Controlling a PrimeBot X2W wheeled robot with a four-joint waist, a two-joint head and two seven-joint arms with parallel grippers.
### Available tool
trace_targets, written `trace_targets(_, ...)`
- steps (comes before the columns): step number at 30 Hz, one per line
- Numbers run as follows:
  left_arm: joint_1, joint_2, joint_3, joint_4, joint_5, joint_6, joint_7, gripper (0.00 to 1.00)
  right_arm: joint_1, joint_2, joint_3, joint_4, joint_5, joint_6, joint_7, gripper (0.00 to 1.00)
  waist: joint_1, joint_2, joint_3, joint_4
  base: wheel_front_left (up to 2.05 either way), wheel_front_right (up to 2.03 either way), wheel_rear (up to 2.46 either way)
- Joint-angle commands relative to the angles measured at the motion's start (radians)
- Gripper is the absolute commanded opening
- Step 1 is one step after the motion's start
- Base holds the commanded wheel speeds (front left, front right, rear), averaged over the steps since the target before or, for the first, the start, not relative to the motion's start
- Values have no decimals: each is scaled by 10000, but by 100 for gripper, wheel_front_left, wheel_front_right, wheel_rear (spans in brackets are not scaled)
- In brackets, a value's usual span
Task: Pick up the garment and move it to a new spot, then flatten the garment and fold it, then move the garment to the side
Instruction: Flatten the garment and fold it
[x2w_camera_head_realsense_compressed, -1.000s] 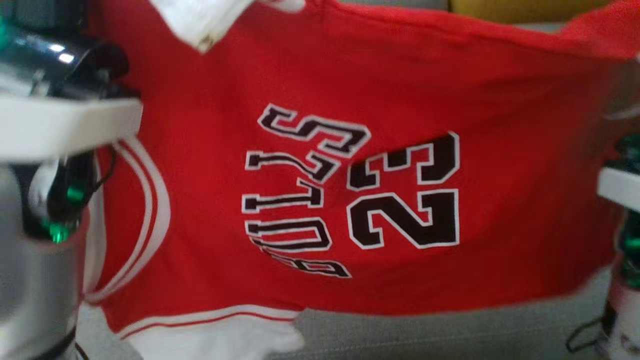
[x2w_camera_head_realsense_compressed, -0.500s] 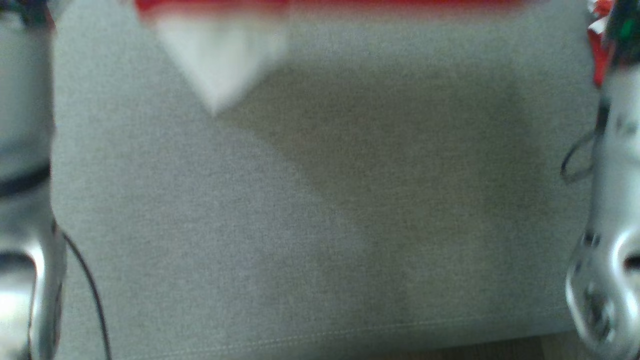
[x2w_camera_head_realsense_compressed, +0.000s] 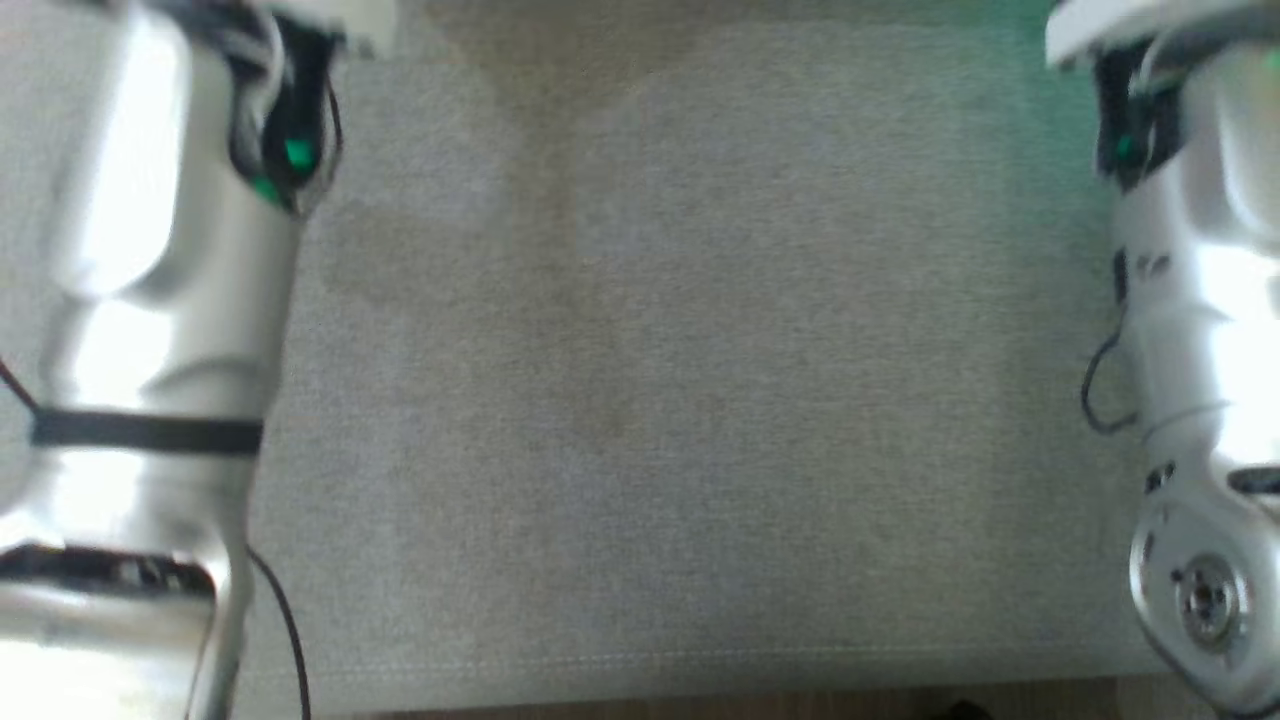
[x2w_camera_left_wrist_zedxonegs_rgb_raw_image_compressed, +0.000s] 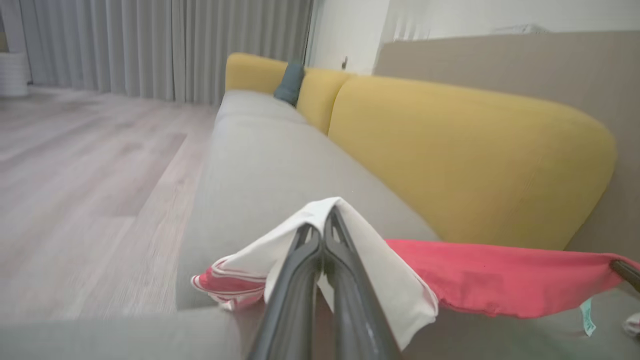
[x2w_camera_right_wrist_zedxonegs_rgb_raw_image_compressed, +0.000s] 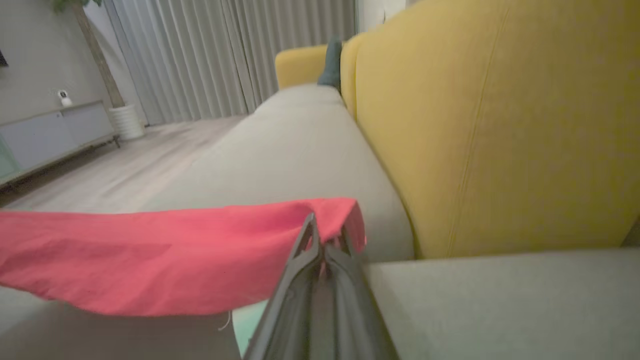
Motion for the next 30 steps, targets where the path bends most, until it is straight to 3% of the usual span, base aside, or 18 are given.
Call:
trace_targets(1, -298, 319, 181, -382, -74, -39, -132, 0, 15, 171, 37, -280, -75, -9, -99, 0, -3, 1, 157, 150, 0, 0, 0)
trace_targets(7, 1138, 517, 244, -755, -527, -206, -352, 0, 831, 172, -59, -438, 370, -9, -106, 0, -3, 1, 103, 133, 0, 0, 0)
trace_targets(14, 3265, 837, 347, -2471, -922, -184, -412, 0, 2107, 173, 583, -1183, 1153, -9, -107, 0, -3, 1, -562, -86, 0, 0, 0)
trace_targets(23, 7316, 1083, 291, -5353, -1204, 497, -246, 0, 5303, 1, 1379, -2793, 2431, -9, -103, 0, -3, 1, -2112, -156, 0, 0, 0)
trace_targets(30, 10304, 1232, 206, -7339, -1419, 1229, 142, 0, 8207, -4, 1160, -4926, 3010, -9, 365, 0, -3, 1, -2997, -137, 0, 0, 0)
